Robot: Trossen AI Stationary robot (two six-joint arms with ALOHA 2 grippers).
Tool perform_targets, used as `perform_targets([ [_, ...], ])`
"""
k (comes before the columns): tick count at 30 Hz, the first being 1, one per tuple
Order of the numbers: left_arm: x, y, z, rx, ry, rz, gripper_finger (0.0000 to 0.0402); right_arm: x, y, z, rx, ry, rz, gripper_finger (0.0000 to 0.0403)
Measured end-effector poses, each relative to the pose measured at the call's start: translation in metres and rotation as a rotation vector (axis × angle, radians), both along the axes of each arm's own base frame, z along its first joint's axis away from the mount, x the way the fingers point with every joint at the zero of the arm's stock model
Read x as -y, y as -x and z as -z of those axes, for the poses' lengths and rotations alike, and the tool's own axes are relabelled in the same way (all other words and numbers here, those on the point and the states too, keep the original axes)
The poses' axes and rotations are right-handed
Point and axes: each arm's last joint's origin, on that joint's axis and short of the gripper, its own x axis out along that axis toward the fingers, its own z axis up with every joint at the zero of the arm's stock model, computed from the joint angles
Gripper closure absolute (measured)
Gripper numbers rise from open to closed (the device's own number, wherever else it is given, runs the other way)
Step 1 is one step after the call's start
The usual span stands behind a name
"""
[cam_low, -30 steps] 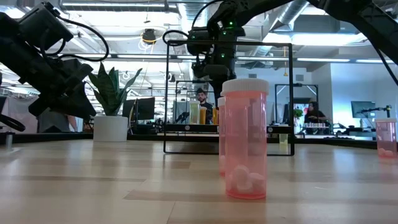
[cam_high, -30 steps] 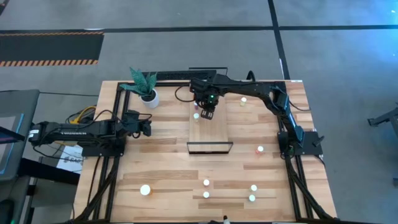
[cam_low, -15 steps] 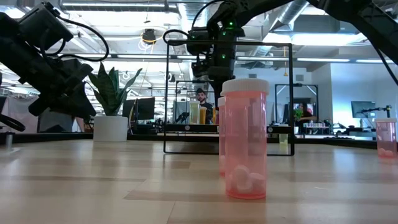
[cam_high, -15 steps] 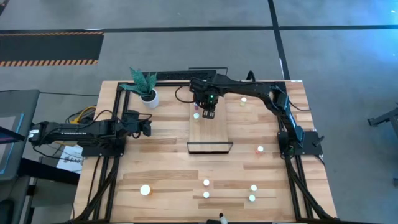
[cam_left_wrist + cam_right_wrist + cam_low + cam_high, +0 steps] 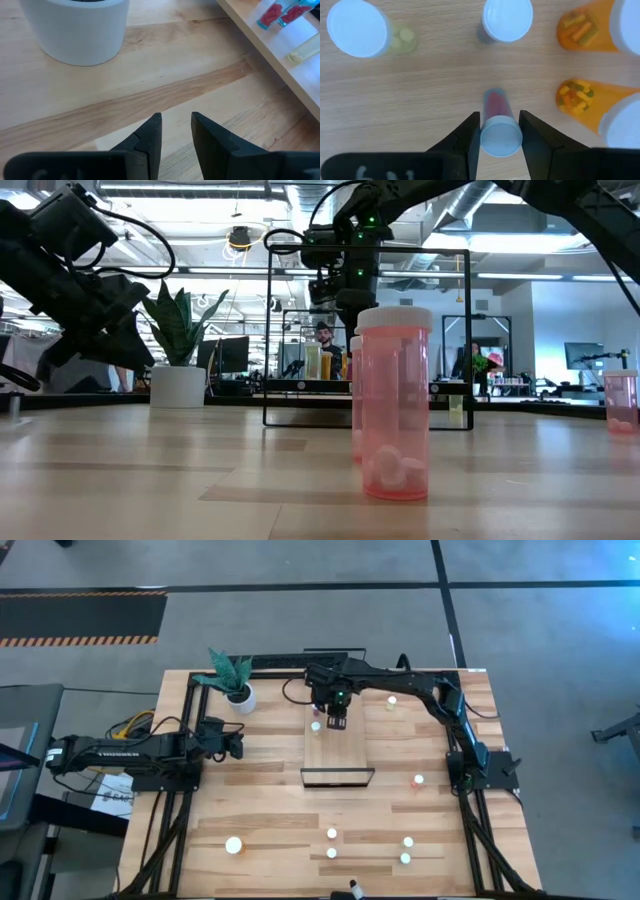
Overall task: Pick and place medicine bottles onto shelf by color
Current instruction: Put the top blue pill bottle on the shelf aligned with the other blue pill bottle, then put the top yellow pill bottle aligned with the other yellow pill bottle on the shelf
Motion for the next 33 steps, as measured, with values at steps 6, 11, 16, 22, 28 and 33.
perform_targets([
  [6, 0.0000, 0.0000, 0.0000, 0.000, 0.000, 0.000, 0.0310, 0.0001, -0.0003, -0.0001, 0.002, 0.003, -0.010, 0.0263],
  [11, 0.0000, 0.0000, 0.0000, 0.000, 0.000, 0.000, 0.0310, 0.0004, -0.0009, -0.0002, 0.007, 0.007, -0.017, 0.0256],
  [16, 0.0000, 0.0000, 0.0000, 0.000, 0.000, 0.000, 0.0310, 0.0004, -0.0009, -0.0002, 0.007, 0.007, -0.019, 0.0244],
  [22, 0.0000, 0.0000, 0.0000, 0.000, 0.000, 0.000, 0.0310, 0.0004, -0.0009, -0.0002, 0.007, 0.007, -0.019, 0.0217],
  [28, 0.0000, 0.0000, 0.0000, 0.000, 0.000, 0.000, 0.0310, 0.0006, -0.0016, -0.0004, 0.014, 0.010, -0.019, 0.0186],
  [33, 0.0000, 0.0000, 0.0000, 0.000, 0.000, 0.000, 0.0310, 0.0011, -0.0018, -0.0005, 0.020, 0.015, 0.020, 0.0173],
])
